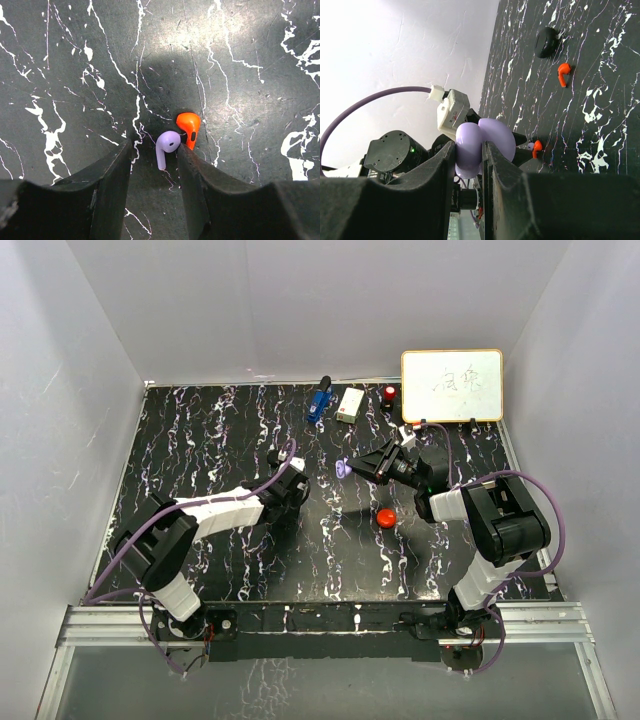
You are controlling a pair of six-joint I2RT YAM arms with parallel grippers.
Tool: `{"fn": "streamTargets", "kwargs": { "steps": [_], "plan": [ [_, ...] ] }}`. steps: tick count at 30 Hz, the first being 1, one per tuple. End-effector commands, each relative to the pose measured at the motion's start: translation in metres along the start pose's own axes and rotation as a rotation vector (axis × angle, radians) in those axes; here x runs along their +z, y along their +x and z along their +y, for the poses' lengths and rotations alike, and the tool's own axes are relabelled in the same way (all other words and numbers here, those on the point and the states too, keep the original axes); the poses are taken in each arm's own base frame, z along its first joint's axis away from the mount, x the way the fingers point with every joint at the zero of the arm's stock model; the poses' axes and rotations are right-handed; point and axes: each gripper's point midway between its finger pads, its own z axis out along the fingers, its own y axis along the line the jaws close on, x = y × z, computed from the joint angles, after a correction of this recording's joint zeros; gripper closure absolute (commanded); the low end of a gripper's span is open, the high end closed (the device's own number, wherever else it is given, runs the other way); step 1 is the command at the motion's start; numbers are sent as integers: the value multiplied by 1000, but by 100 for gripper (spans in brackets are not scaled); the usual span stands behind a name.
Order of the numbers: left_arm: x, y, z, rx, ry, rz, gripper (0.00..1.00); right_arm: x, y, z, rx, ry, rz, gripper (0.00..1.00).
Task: Insert the wireless bluetooth earbuds into the charging case
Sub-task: Pick up the earbud from the center of the board.
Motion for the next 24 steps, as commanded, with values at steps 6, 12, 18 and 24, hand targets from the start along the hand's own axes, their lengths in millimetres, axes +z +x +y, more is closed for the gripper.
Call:
{"fn": "streamTargets", "kwargs": {
  "steps": [6, 12, 18, 24],
  "plan": [
    [5, 30, 3, 44, -3, 109, 59, 3, -3, 11, -50, -52, -7, 100],
    [7, 30, 1, 37, 1, 119, 60, 3, -2, 10, -48, -51, -6, 100],
    [9, 37, 2, 30, -12, 151, 61, 3, -3, 10, -48, -52, -7, 100],
    [9, 45, 4, 20, -22, 177, 63, 2, -3, 11, -49, -53, -7, 100]
  ]
}}
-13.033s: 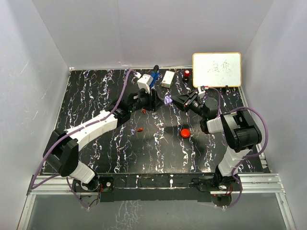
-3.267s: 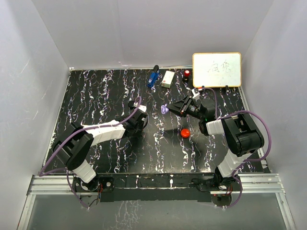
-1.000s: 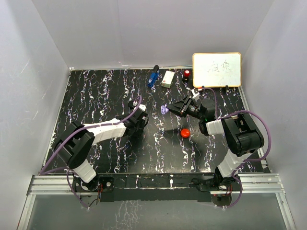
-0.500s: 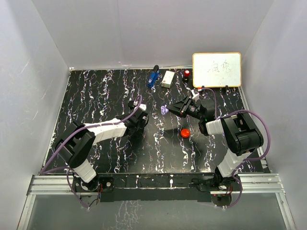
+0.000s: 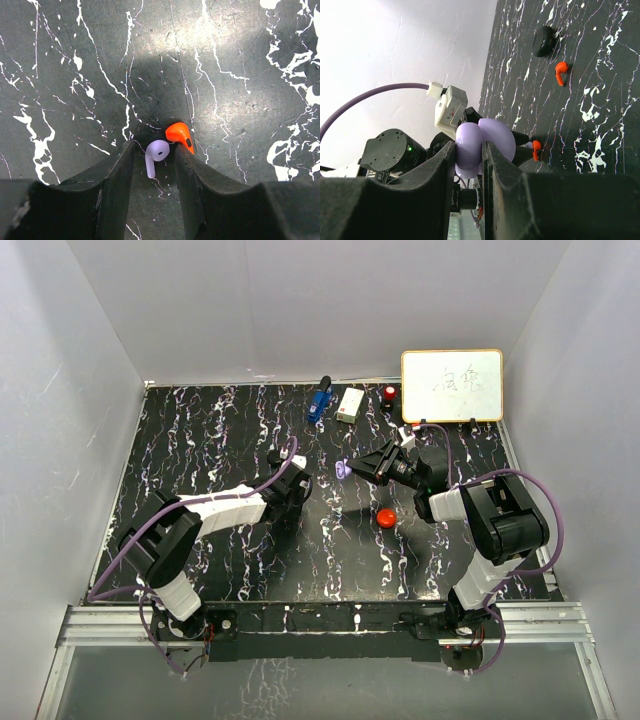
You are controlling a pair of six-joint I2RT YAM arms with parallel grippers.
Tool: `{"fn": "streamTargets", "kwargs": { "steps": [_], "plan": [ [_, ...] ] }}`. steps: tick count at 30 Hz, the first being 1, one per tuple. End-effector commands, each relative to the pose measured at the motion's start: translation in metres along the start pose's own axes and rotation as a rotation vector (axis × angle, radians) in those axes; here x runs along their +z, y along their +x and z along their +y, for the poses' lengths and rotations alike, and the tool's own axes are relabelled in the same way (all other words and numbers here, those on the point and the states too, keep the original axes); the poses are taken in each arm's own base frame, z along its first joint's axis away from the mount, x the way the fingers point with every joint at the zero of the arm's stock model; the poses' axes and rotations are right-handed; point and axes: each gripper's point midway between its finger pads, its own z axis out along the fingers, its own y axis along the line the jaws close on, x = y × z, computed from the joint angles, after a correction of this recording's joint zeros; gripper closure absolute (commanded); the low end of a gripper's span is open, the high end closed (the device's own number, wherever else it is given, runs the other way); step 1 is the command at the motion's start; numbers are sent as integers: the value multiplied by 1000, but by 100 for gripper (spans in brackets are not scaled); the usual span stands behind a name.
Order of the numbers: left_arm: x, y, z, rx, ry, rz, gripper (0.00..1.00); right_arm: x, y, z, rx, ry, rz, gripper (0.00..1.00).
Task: Insert the wireless bluetooth earbuds into the charging case
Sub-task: Pick up the earbud from the center of the board.
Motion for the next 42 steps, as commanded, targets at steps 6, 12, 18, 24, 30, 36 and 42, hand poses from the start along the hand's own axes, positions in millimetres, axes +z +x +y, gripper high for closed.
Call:
{"fn": "streamTargets", "kwargs": {
  "steps": [6, 12, 18, 24, 30, 36, 42],
  "plan": [
    [7, 53, 13, 31, -43, 182, 66, 1, -2, 15, -56, -62, -7, 100],
    [8, 57, 14, 34, -49, 194, 69, 1, -2, 15, -57, -63, -7, 100],
    [7, 61, 17, 40, -55, 198, 74, 1, -3, 16, -57, -65, -7, 100],
    [6, 61, 19, 38, -56, 193, 76, 1, -3, 16, -57, -66, -8, 100],
    [6, 62, 19, 39, -56, 195, 83, 2, -3, 16, -56, -67, -7, 100],
    [-4, 33, 16, 34, -51, 112, 91, 2, -4, 17, -59, -68, -8, 100],
    [-38, -44, 8, 20, -14, -117, 99, 2, -4, 19, -65, -73, -7, 100]
  ]
}}
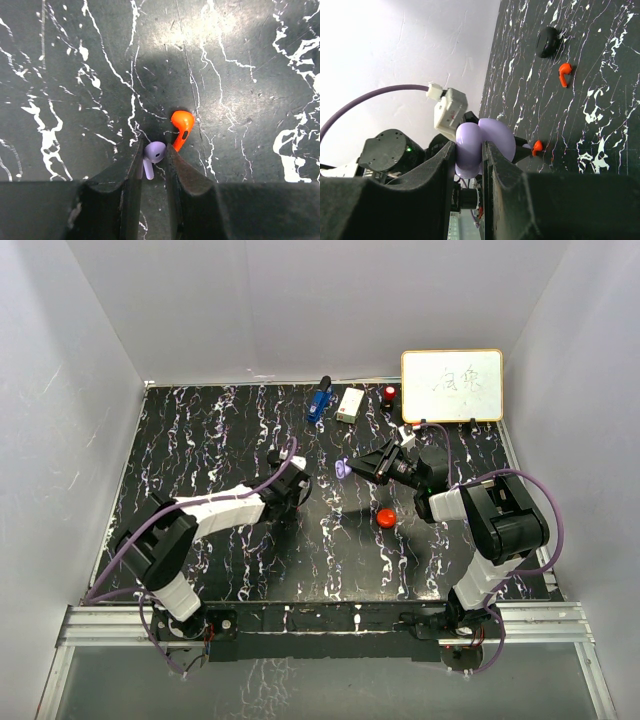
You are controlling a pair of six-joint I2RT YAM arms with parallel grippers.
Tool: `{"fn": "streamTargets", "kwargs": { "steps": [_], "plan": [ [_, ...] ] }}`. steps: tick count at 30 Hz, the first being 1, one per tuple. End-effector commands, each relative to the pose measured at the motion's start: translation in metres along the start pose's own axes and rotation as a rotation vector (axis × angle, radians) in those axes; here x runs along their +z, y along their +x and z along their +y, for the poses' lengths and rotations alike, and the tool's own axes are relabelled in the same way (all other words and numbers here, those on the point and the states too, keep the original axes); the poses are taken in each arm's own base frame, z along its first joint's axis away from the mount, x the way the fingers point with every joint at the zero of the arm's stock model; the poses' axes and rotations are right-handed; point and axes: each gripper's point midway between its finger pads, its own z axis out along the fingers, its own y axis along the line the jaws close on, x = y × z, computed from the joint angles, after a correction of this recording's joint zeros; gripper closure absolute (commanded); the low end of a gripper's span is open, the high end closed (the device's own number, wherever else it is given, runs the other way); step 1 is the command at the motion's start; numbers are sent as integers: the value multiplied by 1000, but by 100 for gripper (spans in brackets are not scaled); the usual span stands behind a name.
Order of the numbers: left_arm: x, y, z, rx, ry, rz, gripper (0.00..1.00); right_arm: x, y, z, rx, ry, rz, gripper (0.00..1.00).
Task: Insert the wireless bluetooth earbuds into the charging case
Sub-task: Pick up the earbud from the center of the board.
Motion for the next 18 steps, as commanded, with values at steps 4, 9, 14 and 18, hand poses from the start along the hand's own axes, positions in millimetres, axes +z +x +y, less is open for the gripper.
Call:
{"fn": "streamTargets", "kwargs": {
  "steps": [4, 9, 14, 18],
  "plan": [
    [-61, -95, -7, -1, 69, -290, 100, 3, -4, 16, -60, -60, -6, 100],
    [-93, -143, -29, -3, 218, -516, 100, 3, -4, 17, -62, -64, -4, 100],
    [-122, -168, -41, -10, 355, -730, 100, 4, -4, 19, -47, -59, 6, 100],
    [-143, -177, -49, 18, 464, -875, 100, 4, -3, 20, -14, -52, 23, 100]
  ]
}}
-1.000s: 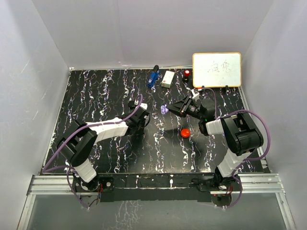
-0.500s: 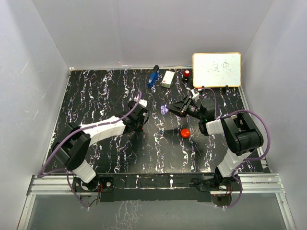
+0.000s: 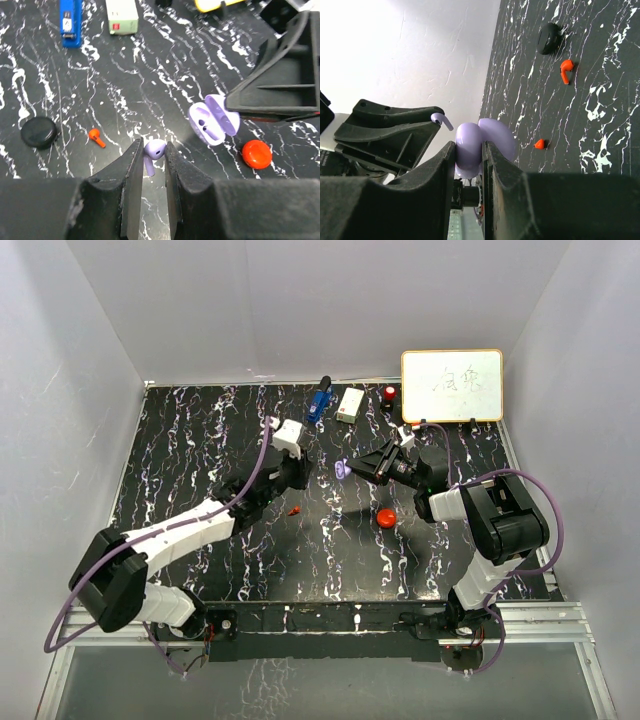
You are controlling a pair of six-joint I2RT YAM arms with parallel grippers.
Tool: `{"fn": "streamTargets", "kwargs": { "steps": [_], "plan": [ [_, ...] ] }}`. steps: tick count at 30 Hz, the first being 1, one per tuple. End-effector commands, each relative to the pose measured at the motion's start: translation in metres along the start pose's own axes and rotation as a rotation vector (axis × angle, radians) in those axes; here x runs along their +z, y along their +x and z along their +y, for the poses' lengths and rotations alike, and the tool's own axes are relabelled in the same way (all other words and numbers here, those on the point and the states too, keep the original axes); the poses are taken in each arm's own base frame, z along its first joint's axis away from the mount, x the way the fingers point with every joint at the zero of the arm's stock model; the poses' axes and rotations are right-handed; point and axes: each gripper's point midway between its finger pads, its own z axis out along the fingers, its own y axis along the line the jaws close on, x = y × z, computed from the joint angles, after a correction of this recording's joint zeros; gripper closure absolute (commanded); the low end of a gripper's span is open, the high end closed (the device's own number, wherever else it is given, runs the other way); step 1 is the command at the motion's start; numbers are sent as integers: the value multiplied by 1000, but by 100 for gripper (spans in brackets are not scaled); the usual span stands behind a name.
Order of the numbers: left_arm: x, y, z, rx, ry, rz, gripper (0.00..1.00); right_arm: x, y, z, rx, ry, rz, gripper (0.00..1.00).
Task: Insert the wireless bluetooth earbuds into the charging case
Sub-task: Pick up the earbud from the center of the board.
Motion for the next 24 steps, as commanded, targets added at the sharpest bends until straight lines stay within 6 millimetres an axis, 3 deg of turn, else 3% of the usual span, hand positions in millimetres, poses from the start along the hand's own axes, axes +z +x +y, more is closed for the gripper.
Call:
{"fn": "streamTargets", "kwargs": {
  "steps": [1, 9, 15, 24],
  "plan": [
    [-12, -53, -24, 18, 180, -270, 100, 5, -5, 20, -12, -49, 17, 100],
    [-25, -72, -46, 61, 348, -507, 100, 6, -1, 25, 19, -43, 39, 100],
    [-23, -74, -60, 93, 462, -584, 100, 6, 0, 28, 41, -49, 53, 100],
    [-33, -77, -58, 83, 625, -684, 100, 3, 7, 40, 63, -103, 102, 100]
  ]
}}
